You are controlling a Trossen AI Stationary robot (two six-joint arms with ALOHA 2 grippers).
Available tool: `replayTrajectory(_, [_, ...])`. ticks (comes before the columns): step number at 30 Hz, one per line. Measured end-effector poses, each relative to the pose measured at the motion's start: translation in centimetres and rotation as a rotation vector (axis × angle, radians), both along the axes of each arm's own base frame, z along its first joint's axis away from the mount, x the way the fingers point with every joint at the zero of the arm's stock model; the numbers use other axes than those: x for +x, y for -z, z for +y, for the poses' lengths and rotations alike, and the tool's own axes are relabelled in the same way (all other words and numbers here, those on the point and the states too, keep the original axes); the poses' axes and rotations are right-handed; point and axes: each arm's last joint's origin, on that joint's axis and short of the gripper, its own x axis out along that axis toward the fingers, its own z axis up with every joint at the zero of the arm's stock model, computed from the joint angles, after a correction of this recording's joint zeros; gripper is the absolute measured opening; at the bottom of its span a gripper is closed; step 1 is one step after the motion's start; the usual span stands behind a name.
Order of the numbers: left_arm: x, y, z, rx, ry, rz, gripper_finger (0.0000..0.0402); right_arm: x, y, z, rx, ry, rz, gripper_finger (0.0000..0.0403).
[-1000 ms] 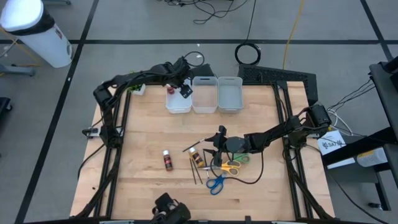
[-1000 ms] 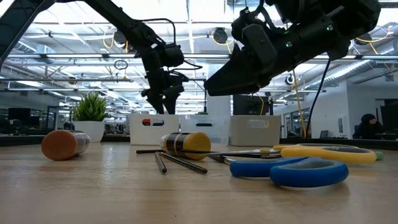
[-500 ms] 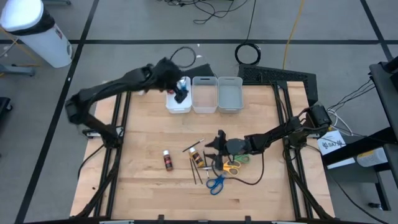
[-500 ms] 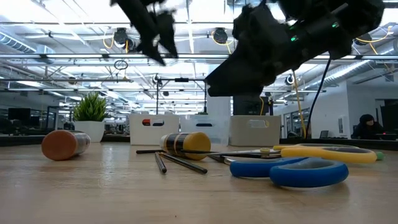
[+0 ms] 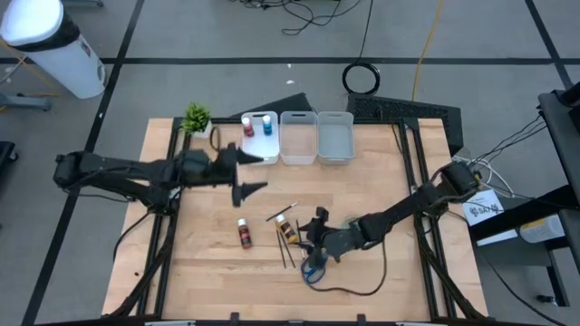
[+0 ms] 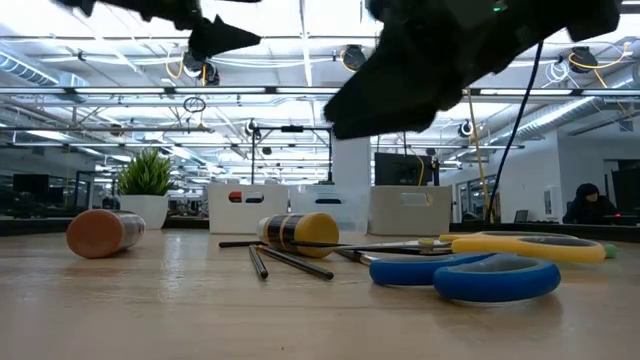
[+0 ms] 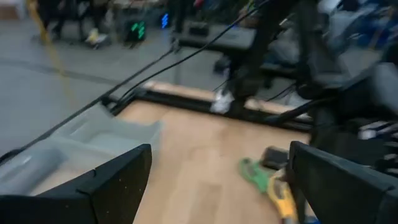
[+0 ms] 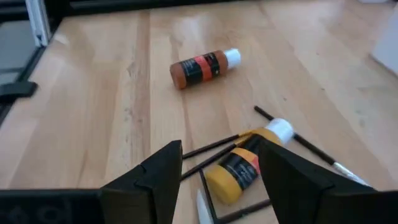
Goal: Pick & Place Paint Supplies
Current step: Put the yellow paint bottle into the white bin
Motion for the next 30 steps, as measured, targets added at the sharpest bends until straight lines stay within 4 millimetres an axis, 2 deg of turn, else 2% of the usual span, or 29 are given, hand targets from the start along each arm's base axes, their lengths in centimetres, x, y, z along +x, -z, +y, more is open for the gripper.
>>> replayTrajectory(4, [-1.4, 2.1, -1.2, 0.018, 0.060, -0.024, 0.0390, 2.2, 1.4, 0.9, -0.021, -0.001, 0.044, 0.0201])
replayTrajectory(7, [-2.8, 2.9, -2.1, 0.013, 0.107, -0.002, 0.0390, 3.6, 1.9, 0.6, -0.060, 0.021, 0.131, 0.0212])
replayTrajectory(10, [-4.8, 2.6, -2.8, 0.041, 0.162, 0.038, 0.0390, 4.2, 2.2, -0.2, -0.074, 0.068, 0.227, 0.0220])
replayTrajectory(14, [-8.2, 1.1, -3.2, 0.045, 0.229, 0.015, 0.0390, 3.9, 2.7, -1.3, -0.036, 0.146, 0.308, 0.0224])
replayTrajectory(19, [-11.7, 1.6, -3.3, 0.051, 0.311, 0.051, 0.0390, 3.9, 2.9, -1.7, 0.008, 0.195, 0.320, 0.0224])
replayTrajectory(22, [-12.5, 2.5, -3.5, 0.074, 0.348, 0.032, 0.0390, 4.1, 2.8, -1.5, 0.024, 0.197, 0.292, 0.0224])
replayTrajectory(26, [-12.7, 4.1, -3.7, 0.131, 0.380, 0.032, 0.0390, 4.3, 3.4, -1.5, 0.016, 0.185, 0.291, 0.0224])
replayTrajectory(30, [-12.6, 4.2, -3.7, 0.133, 0.382, 0.014, 0.0390, 4.9, 4.5, -1.7, -0.036, 0.175, 0.288, 0.0224])
